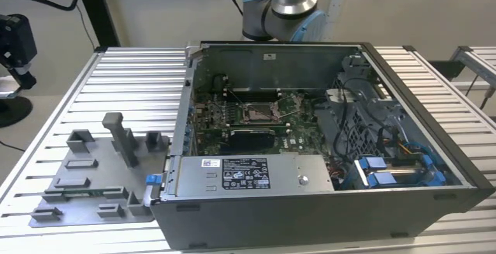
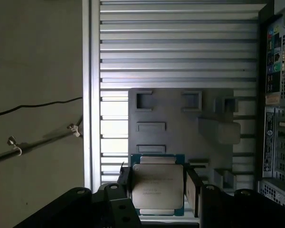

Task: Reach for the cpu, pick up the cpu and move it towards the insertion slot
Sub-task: 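Pick up the cpu and move it towards the insertion slot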

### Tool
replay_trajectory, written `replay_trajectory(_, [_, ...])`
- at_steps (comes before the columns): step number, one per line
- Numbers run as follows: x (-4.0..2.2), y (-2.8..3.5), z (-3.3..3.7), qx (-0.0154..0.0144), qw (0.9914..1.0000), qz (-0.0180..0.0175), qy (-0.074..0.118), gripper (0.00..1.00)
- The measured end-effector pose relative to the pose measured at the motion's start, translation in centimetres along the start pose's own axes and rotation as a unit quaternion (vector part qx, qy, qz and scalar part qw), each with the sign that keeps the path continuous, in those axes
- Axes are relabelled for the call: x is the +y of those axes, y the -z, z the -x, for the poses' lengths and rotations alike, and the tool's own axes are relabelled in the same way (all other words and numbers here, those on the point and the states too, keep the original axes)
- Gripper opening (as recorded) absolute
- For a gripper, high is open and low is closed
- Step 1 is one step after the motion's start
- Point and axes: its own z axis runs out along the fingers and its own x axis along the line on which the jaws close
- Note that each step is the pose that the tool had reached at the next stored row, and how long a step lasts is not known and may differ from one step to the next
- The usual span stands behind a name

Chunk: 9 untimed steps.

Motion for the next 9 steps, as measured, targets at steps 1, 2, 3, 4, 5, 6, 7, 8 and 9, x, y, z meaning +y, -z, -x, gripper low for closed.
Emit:
replay_trajectory(1, [0.0,0.0,0.0,0.0,1.0,0.0,0.0,0.0])
replay_trajectory(2, [0.0,0.01,0.01,0.0,1.0,0.0,0.0,0.0])
replay_trajectory(3, [0.01,0.02,0.06,0.0001,1.0,-0.0001,0.0,0.0])
replay_trajectory(4, [0.01,0.02,0.12,0.0001,1.0,-0.0001,0.0,0.0])
replay_trajectory(5, [0.01,0.01,0.22,0.0001,1.0,0.0,0.0,0.0])
replay_trajectory(6, [0.01,0.01,0.36,0.0001,1.0,0.0,0.0,0.0])
replay_trajectory(7, [0.01,0.01,0.5,0.0001,1.0,0.0,0.0,0.0])
replay_trajectory(8, [0.01,0.0,0.66,0.0002,1.0,0.0,0.0,0.0])
replay_trajectory(9, [0.02,0.0,0.85,0.0003,1.0,0.0,0.0,0.0])
